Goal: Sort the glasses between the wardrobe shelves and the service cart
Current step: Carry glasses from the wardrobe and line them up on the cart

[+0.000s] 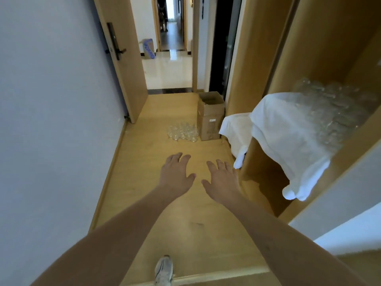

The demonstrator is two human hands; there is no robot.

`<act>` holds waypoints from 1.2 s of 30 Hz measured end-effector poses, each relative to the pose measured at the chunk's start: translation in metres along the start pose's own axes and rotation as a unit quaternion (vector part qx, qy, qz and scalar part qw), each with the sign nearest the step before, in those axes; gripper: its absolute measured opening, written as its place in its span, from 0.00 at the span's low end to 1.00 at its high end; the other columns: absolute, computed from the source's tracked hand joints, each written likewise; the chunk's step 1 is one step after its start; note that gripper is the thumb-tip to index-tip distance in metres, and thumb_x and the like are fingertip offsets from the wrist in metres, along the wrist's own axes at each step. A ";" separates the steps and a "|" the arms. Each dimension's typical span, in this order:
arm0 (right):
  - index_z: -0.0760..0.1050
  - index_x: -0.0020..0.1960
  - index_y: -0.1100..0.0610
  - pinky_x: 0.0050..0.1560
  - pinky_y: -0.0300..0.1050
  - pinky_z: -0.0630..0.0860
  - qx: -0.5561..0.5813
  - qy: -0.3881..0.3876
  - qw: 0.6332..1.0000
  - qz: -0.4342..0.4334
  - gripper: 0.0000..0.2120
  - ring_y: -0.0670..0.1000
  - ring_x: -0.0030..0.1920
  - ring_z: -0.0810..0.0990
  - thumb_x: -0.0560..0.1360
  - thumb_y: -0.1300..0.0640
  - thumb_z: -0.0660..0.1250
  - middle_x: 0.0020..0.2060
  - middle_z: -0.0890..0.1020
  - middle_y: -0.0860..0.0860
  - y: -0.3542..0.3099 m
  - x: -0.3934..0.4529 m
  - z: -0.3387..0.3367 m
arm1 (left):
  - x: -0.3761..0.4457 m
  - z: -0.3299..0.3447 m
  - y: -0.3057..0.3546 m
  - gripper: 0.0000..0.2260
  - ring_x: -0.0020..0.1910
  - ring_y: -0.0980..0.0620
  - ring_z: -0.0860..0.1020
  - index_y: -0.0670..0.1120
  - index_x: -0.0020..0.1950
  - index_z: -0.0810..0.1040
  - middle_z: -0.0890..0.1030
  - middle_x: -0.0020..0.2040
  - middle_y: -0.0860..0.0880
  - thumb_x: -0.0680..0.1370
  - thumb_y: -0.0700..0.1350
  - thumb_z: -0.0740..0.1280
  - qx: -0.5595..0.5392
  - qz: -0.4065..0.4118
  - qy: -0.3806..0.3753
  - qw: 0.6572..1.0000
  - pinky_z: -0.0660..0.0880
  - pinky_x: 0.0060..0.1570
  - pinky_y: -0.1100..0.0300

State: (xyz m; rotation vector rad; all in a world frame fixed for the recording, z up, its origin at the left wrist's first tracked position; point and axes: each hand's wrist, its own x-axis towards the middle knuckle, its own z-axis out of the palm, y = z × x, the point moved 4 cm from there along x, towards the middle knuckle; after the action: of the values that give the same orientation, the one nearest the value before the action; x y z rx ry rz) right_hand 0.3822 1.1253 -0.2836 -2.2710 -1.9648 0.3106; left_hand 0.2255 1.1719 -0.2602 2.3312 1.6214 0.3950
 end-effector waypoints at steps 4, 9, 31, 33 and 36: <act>0.56 0.80 0.50 0.76 0.64 0.59 -0.010 0.023 0.998 0.061 0.32 0.61 0.79 0.56 0.81 0.40 0.60 0.79 0.60 0.55 0.012 0.052 -0.008 | 0.078 0.009 -0.002 0.31 0.77 0.43 0.59 0.49 0.78 0.66 0.65 0.78 0.44 0.77 0.55 0.70 -0.025 0.052 -0.014 0.998 0.64 0.73 0.48; 0.56 0.80 0.48 0.77 0.63 0.56 -0.008 0.035 0.989 0.140 0.32 0.60 0.80 0.53 0.81 0.40 0.60 0.80 0.59 0.54 0.020 0.112 -0.027 | 0.158 0.008 0.000 0.30 0.78 0.44 0.58 0.49 0.78 0.65 0.63 0.78 0.45 0.78 0.54 0.69 -0.036 0.116 -0.047 0.991 0.64 0.73 0.48; 0.57 0.80 0.50 0.78 0.57 0.54 0.013 0.130 0.915 0.381 0.30 0.59 0.79 0.56 0.82 0.42 0.59 0.80 0.58 0.55 0.160 0.225 -0.099 | 0.371 0.061 0.157 0.29 0.78 0.44 0.58 0.49 0.78 0.64 0.63 0.79 0.45 0.79 0.55 0.67 -0.055 0.378 -0.112 0.917 0.64 0.72 0.48; 0.57 0.80 0.50 0.77 0.57 0.55 0.013 0.144 0.906 0.398 0.31 0.59 0.78 0.57 0.81 0.41 0.60 0.79 0.59 0.54 0.188 0.239 -0.108 | 0.392 0.063 0.183 0.29 0.79 0.43 0.58 0.50 0.78 0.63 0.62 0.79 0.45 0.80 0.56 0.67 -0.054 0.398 -0.112 0.909 0.64 0.74 0.47; 0.57 0.80 0.50 0.76 0.57 0.57 0.010 0.161 0.892 0.422 0.31 0.59 0.78 0.58 0.81 0.40 0.60 0.79 0.60 0.54 0.225 0.261 -0.125 | 0.425 0.066 0.222 0.29 0.79 0.44 0.57 0.50 0.79 0.63 0.62 0.80 0.46 0.80 0.56 0.67 -0.048 0.428 -0.112 0.896 0.63 0.75 0.48</act>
State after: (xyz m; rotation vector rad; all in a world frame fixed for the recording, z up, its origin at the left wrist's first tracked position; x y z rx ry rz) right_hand 0.6633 1.3546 -0.2329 -2.7997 -0.7332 0.0098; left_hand 0.5850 1.4925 -0.2103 2.7616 0.3855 0.3334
